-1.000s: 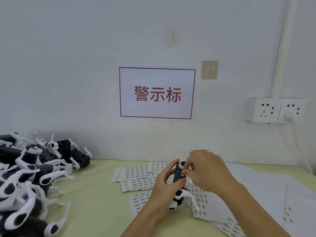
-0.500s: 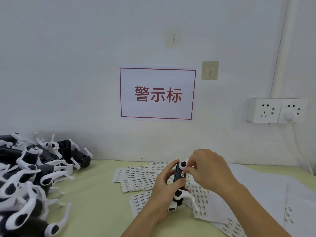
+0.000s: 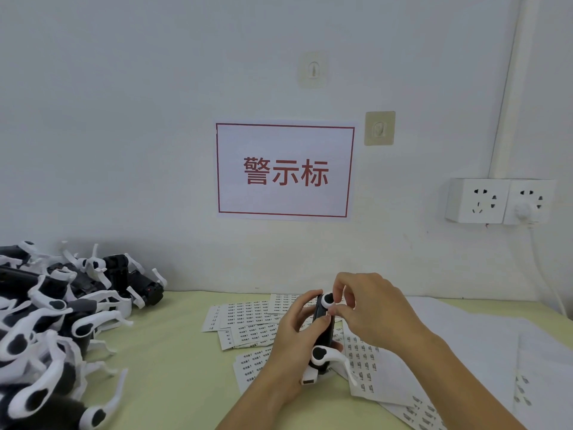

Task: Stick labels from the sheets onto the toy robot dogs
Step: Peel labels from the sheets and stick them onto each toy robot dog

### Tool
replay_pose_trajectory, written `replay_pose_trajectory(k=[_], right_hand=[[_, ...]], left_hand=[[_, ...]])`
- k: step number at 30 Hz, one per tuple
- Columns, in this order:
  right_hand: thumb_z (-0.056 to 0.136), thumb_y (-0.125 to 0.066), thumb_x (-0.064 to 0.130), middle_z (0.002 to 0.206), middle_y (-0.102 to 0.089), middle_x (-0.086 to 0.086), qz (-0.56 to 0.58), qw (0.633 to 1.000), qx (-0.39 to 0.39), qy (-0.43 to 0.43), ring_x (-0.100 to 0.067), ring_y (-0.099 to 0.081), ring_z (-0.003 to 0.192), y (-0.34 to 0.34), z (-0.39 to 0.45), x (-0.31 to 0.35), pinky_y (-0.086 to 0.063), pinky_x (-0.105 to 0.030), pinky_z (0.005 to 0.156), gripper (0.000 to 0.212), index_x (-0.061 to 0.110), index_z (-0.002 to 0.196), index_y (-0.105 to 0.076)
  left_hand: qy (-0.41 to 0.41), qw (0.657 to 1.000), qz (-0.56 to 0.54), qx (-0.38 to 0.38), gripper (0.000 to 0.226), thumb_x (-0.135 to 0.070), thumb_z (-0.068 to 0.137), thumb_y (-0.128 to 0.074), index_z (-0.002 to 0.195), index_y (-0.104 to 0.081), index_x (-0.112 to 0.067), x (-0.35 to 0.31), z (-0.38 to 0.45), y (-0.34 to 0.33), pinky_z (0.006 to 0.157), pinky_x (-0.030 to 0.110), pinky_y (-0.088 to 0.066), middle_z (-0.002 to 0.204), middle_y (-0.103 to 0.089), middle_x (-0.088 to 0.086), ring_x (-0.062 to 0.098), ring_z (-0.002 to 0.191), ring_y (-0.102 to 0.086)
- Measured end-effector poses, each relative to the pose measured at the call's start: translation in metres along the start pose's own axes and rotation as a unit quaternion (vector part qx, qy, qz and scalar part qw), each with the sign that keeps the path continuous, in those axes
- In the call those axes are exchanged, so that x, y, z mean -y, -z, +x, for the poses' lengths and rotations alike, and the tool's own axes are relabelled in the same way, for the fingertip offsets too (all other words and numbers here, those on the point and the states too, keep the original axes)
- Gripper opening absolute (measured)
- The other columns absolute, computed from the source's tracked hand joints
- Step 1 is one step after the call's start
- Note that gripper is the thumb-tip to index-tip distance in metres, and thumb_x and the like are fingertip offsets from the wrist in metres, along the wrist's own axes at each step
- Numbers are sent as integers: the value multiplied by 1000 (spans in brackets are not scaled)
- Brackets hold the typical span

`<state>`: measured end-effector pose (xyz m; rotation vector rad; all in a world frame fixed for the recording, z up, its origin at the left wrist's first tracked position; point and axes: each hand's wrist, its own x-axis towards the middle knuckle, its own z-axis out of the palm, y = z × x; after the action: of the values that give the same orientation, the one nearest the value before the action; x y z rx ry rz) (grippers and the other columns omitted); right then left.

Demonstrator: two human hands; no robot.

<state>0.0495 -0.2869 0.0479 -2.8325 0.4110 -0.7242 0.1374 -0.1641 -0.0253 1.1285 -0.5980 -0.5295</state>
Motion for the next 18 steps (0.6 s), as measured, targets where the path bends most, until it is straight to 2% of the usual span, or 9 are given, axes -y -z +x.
replay_pose_trajectory(k=[4,6,8,10,13,16,18], right_hand=[[85,-69,44,74,-55,14,5,1000,3,-5,-3,-51,72,0,1,0,-41,-24,63,23,39,75,-48],[85,-69,41,73,-54,14,11,1000,7,0,-2,-51,71,0,1,1,-39,-23,61,26,39,71,-47],[86,-68,38,73,-54,13,9,1000,13,8,-3,-51,70,-1,2,1,-39,-22,60,26,38,71,-47],[88,-67,34,74,-53,12,6,1000,19,15,-4,-51,70,-1,2,0,-39,-22,59,24,38,73,-48],[88,-66,27,74,-53,12,29,999,23,26,-4,-51,70,-3,2,0,-39,-22,60,22,36,76,-51],[87,-66,26,75,-56,11,59,997,29,42,-4,-51,68,-3,2,0,-41,-21,59,19,36,77,-54],[86,-67,25,77,-58,11,81,995,35,52,-4,-50,67,-2,2,-1,-42,-20,59,16,36,79,-57]], left_hand=[[-1,1000,-14,10,34,-2,92,-65,118,-66,-24,1,0,2,66,42,-58,117,-69,13,45,77,-71],[-8,1000,-20,5,28,-4,89,-69,111,-65,-21,2,-1,1,68,53,-59,114,-69,18,42,76,-70],[-9,1000,-9,-9,27,-13,82,-74,105,-63,-22,3,0,1,79,69,-54,108,-71,17,34,79,-68],[-5,1000,4,-19,25,-15,82,-71,103,-62,-24,3,1,0,83,73,-49,101,-72,14,32,78,-63],[-2,999,11,-30,14,-15,94,-62,102,-61,-26,3,3,0,77,65,-53,89,-68,17,35,74,-58],[12,999,-12,-37,13,-15,95,-59,103,-61,-25,1,3,0,59,43,-56,104,-65,28,40,67,-61],[22,999,-34,-33,13,-14,94,-59,104,-60,-22,1,3,1,53,39,-55,105,-64,30,40,61,-62]])
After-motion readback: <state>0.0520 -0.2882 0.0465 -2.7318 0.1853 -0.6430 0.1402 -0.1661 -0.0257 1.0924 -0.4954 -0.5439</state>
